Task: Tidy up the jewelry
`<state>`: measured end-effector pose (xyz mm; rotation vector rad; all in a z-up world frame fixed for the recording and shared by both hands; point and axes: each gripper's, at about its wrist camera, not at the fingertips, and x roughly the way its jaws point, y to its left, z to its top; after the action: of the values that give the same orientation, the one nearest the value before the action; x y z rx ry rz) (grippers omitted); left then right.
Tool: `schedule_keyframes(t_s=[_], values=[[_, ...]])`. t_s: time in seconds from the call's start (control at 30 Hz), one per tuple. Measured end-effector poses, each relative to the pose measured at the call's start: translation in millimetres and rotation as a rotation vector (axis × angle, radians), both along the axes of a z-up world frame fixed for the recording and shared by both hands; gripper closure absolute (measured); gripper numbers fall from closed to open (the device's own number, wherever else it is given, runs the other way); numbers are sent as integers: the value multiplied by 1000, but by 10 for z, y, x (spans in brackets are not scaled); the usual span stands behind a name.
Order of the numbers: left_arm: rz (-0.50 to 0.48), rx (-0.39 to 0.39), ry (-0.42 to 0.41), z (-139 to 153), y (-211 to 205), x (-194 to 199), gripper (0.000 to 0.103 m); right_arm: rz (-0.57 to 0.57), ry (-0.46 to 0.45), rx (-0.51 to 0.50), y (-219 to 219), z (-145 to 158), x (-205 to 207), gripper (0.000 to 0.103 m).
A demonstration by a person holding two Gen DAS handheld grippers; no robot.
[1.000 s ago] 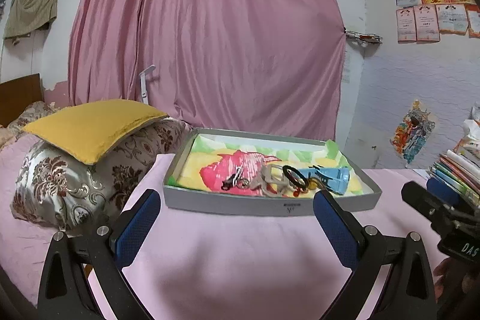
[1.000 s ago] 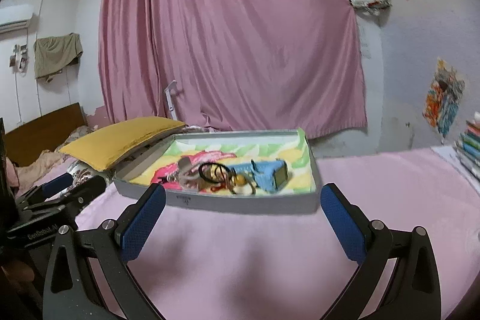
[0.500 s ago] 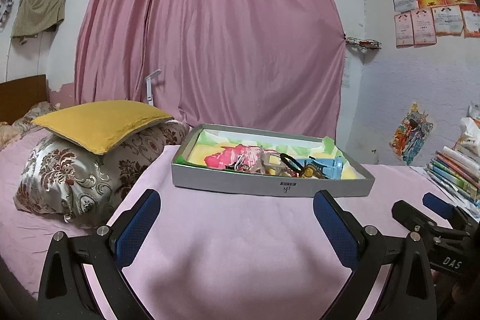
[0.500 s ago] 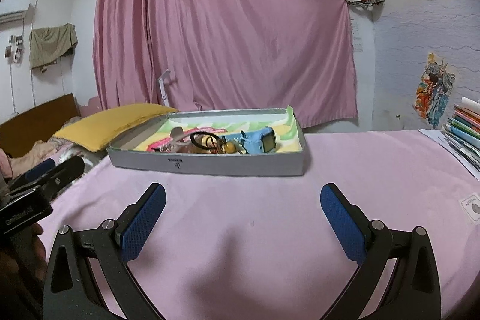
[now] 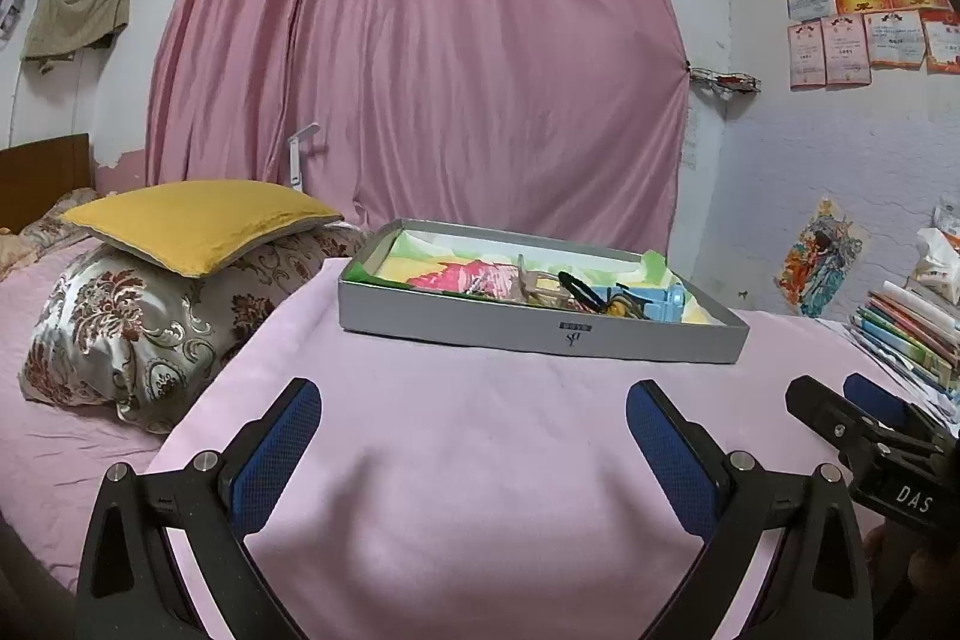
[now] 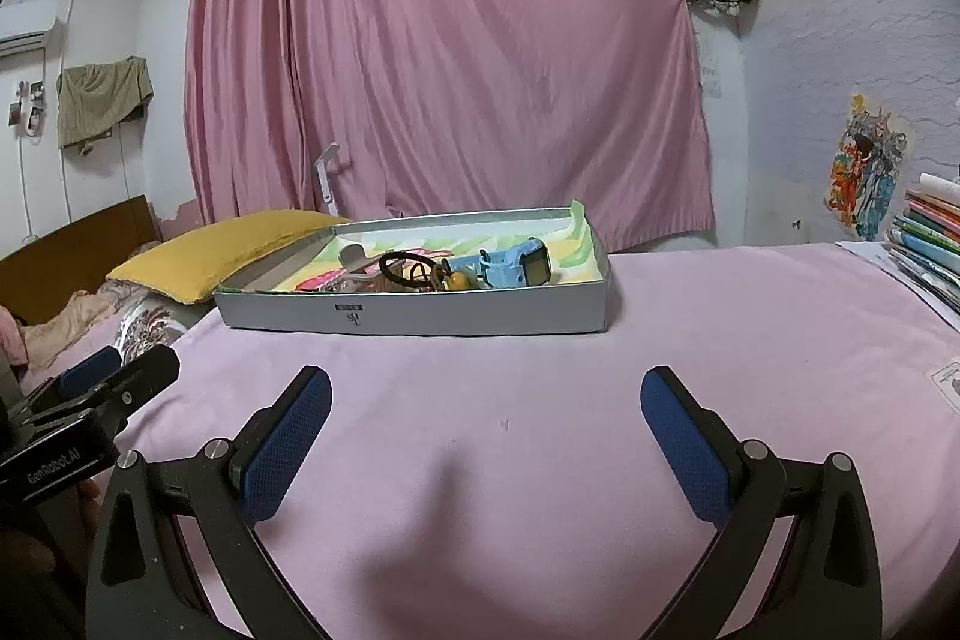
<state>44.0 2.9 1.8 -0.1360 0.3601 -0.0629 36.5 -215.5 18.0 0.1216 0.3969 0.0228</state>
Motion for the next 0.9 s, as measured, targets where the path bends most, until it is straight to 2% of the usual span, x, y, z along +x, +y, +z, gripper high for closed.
schedule_keyframes(t_s=[0.33, 0.57, 0.9], values=[[2, 21, 24, -50, -44, -13, 1, 4, 4, 29, -32, -2, 25, 2], [5, -26, 57, -113, 29, 21, 1, 7, 0, 25, -15, -13, 29, 2], [8, -21, 58, -123, 33, 29, 1, 14, 3, 10, 3, -4, 30, 2]])
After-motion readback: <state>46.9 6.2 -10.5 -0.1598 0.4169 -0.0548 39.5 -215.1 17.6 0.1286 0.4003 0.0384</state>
